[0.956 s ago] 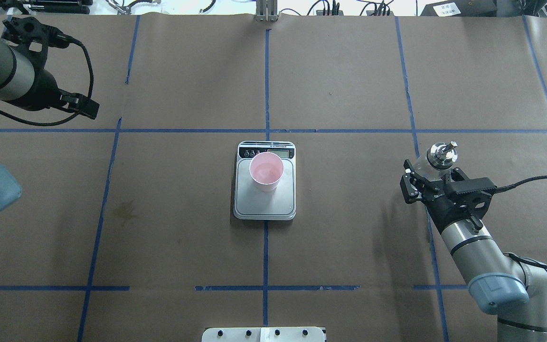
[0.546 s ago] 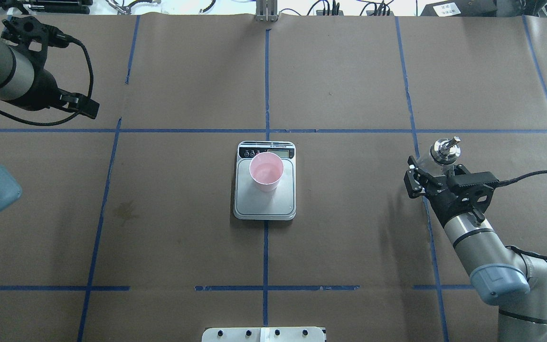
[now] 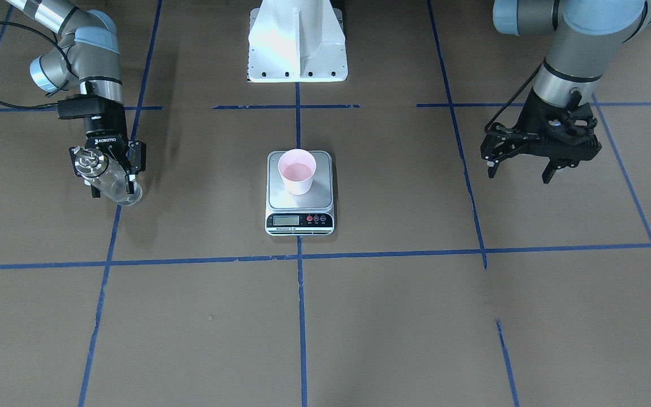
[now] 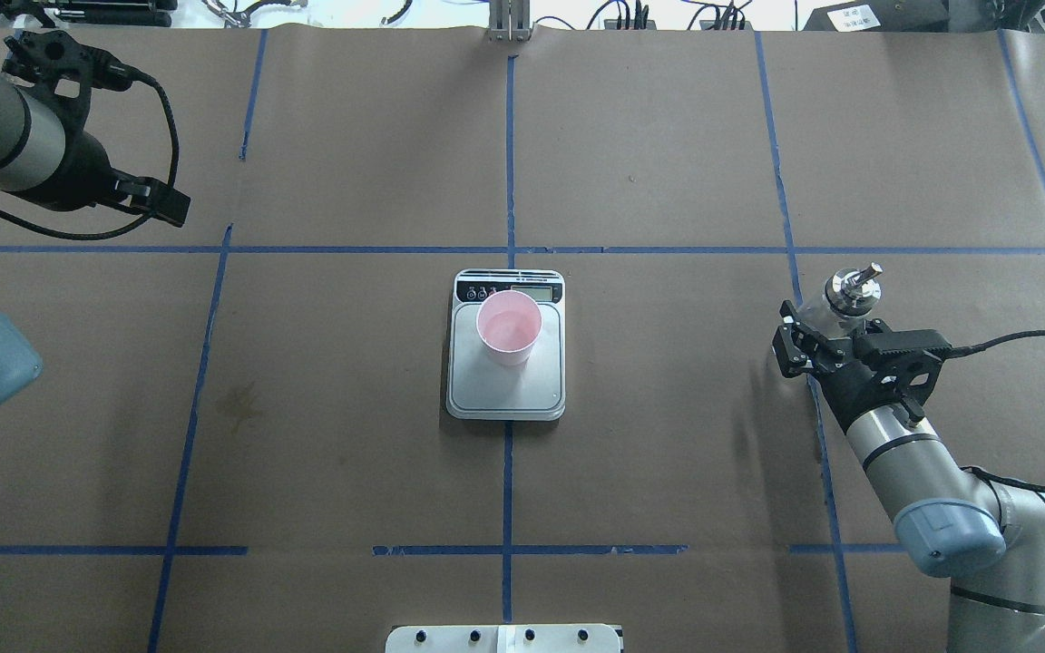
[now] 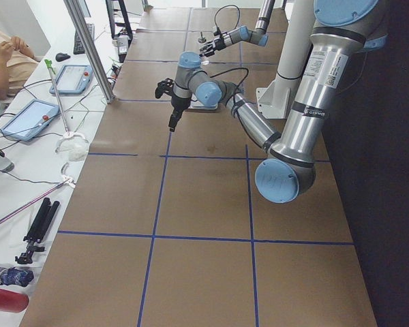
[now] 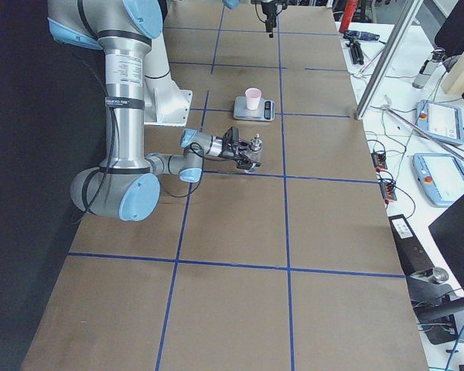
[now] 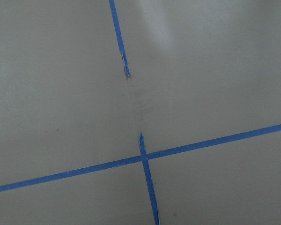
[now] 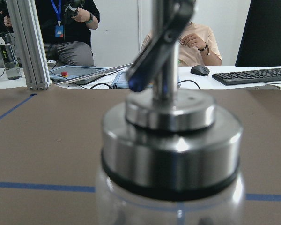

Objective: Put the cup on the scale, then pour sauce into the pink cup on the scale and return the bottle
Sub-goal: 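Lower the bottle to its original spot with the right gripper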

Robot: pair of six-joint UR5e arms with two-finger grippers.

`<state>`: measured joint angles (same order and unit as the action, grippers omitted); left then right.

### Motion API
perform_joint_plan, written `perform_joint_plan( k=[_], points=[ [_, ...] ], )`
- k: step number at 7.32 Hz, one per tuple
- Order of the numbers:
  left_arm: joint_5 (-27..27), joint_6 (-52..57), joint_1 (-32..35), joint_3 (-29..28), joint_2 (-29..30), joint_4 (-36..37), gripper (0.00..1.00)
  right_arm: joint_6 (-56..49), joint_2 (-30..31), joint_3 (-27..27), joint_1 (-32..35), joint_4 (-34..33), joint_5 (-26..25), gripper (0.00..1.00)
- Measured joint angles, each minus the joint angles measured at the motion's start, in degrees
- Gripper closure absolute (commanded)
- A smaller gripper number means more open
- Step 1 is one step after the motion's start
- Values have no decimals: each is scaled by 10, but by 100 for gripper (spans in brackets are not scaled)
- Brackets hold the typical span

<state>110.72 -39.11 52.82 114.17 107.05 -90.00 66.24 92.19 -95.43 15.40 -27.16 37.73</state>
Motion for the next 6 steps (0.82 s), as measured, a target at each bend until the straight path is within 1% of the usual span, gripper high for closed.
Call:
perform_joint_plan(
  k=[5, 6],
  points=[
    [-1, 0, 0, 0, 0, 0, 1, 0, -3, 8, -1, 0, 1, 100],
    [-1, 1, 0, 0, 0, 0, 1, 0, -3, 8, -1, 0, 1, 1]
  ],
)
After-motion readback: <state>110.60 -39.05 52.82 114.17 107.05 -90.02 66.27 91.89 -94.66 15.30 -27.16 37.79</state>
